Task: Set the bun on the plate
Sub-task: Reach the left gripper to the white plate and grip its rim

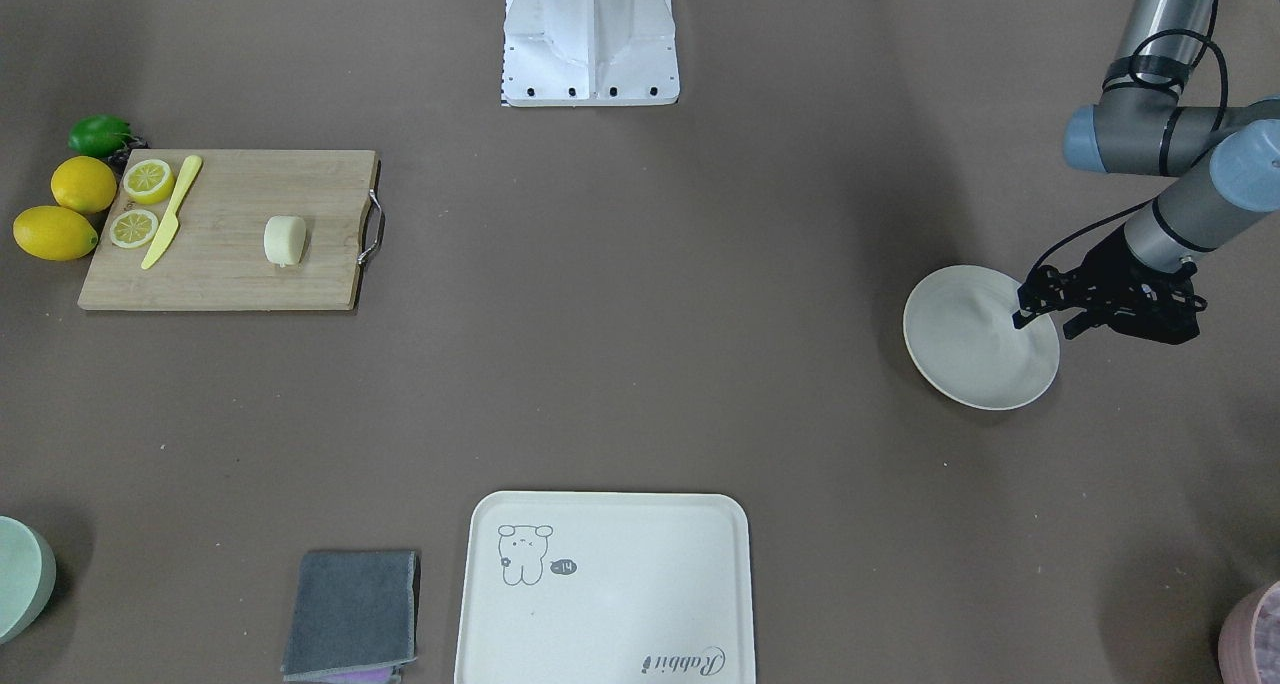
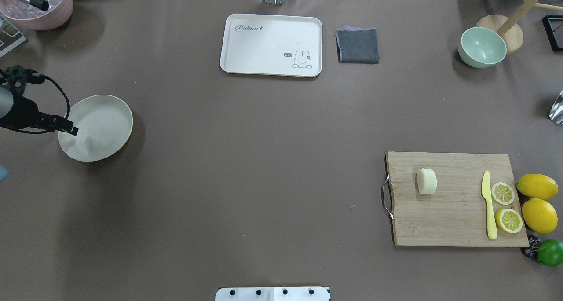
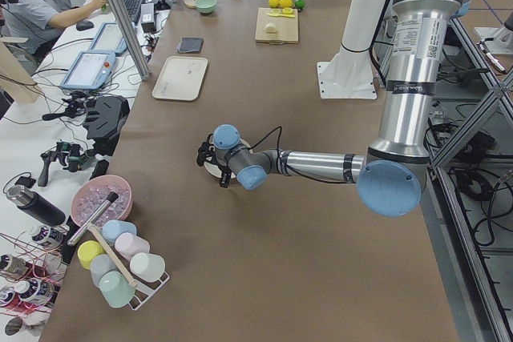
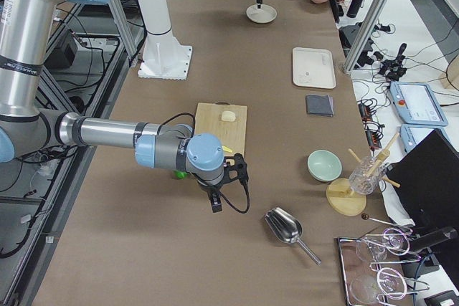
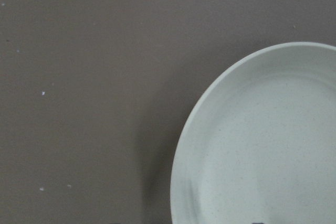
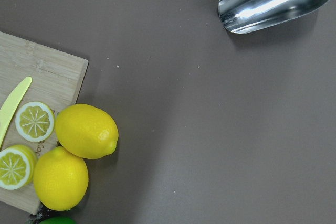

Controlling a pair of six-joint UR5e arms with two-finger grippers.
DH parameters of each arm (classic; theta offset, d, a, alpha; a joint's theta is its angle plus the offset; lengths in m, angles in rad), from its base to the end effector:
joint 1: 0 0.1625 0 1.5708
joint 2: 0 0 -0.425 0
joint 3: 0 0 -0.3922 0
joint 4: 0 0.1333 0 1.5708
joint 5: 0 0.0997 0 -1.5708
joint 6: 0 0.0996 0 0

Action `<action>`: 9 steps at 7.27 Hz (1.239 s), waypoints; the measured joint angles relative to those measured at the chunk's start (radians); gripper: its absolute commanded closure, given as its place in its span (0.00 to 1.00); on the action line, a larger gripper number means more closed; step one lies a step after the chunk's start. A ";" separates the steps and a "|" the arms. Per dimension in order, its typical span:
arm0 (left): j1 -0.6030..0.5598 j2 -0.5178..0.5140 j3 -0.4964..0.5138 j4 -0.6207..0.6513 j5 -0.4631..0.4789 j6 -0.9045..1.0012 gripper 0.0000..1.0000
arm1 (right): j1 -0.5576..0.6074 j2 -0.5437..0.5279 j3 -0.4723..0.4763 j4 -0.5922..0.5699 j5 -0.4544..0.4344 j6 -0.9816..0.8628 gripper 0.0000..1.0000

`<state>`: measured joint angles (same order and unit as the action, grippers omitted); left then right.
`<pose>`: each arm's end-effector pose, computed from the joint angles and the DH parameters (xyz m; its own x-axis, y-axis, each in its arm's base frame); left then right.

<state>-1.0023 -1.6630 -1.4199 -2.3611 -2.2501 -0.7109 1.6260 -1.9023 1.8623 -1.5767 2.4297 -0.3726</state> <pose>0.2401 -0.5071 0.5998 0.5870 0.1763 -0.7902 -0.0232 0.9793 0.2012 0.0771 -0.3464 0.6496 0.6258 -0.2972 0.7211 0.1854 0.9547 0.2326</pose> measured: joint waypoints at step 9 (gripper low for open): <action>0.153 -0.230 -0.165 0.075 0.011 -0.553 1.00 | -0.275 0.041 0.070 0.290 0.020 0.430 0.17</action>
<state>-0.8494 -1.8935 -1.5853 -2.2865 -2.2393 -1.2635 1.3506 -1.8608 1.9318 -1.2868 2.4497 0.0572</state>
